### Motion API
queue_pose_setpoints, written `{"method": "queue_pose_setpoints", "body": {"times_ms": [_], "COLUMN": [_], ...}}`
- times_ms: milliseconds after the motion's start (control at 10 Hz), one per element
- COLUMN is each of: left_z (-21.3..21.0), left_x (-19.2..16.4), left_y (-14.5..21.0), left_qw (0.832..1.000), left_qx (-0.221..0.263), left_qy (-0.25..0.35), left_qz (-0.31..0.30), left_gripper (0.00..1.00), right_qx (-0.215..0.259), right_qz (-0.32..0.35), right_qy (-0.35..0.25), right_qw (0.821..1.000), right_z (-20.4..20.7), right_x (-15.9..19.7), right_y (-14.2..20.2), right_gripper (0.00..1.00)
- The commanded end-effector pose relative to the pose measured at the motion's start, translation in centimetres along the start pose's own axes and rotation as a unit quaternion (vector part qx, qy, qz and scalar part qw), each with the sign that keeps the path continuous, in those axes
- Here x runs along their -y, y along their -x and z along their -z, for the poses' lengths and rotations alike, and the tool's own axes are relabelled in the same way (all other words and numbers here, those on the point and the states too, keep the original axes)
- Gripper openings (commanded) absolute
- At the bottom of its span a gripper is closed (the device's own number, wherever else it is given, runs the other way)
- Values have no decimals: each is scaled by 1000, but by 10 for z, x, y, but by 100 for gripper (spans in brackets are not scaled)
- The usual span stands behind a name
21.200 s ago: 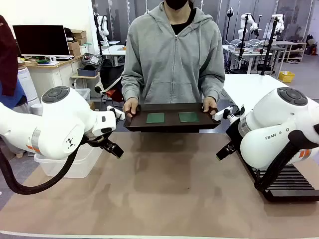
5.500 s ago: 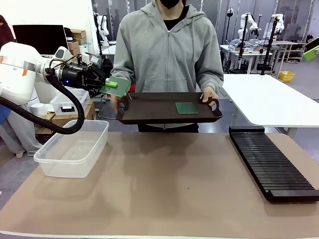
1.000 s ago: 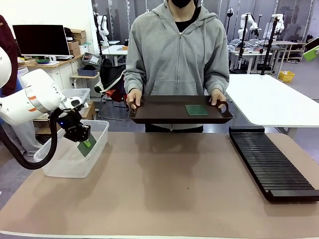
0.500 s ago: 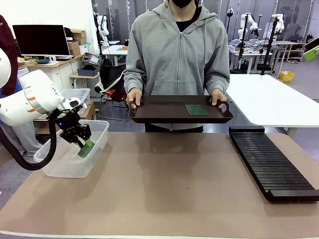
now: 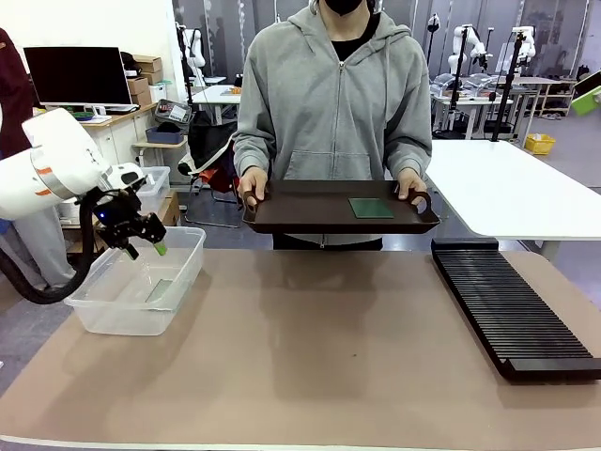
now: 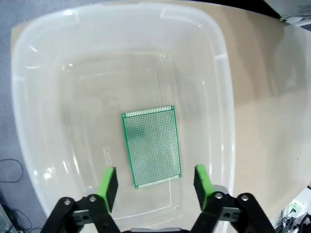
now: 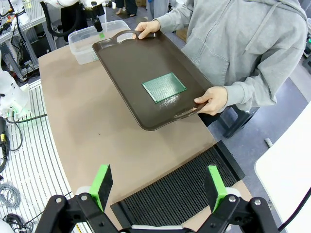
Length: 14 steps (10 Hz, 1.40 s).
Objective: Sort PCBs into racks and boxes based on the side picked up.
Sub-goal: If the short side of the Blank PCB is picked up, insert it into the PCB Rack ; if the long side is picked up, place it in the Organizing box.
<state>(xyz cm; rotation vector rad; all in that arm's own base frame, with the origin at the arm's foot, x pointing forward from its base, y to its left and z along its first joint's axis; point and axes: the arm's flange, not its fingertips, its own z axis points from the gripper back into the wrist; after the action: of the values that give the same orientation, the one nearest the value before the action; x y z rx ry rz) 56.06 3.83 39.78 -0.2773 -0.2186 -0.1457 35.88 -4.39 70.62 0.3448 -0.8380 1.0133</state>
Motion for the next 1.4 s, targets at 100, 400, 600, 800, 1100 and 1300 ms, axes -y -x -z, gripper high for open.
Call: {"method": "queue_pose_setpoints", "body": {"times_ms": [100, 400, 600, 800, 1100, 1300], "left_z": [-26, -43, -40, -40, -40, -40], "left_x": [5, 15, 14, 14, 14, 14], "left_y": [2, 1, -2, -2, -2, -2], "left_qw": [999, 998, 999, 999, 999, 999], "left_qx": [10, 16, 21, 21, 21, 21], "left_qy": [-26, -27, -22, -22, -22, -22], "left_qz": [17, 49, 33, 33, 33, 33], "left_gripper": [100, 100, 100, 100, 100, 100], "right_qx": [5, 5, 5, 5, 5, 5], "right_qz": [-3, -3, -3, -3, -3, -3], "right_qy": [-8, -8, -8, -8, -8, -8], "right_qw": [1000, 1000, 1000, 1000, 1000, 1000], "right_z": [2, 2, 2, 2, 2, 2], "right_x": [-1, -1, -1, -1, -1, -1], "right_y": [0, 0, 0, 0, 0, 0], "right_gripper": [100, 100, 100, 100, 100, 100]}}
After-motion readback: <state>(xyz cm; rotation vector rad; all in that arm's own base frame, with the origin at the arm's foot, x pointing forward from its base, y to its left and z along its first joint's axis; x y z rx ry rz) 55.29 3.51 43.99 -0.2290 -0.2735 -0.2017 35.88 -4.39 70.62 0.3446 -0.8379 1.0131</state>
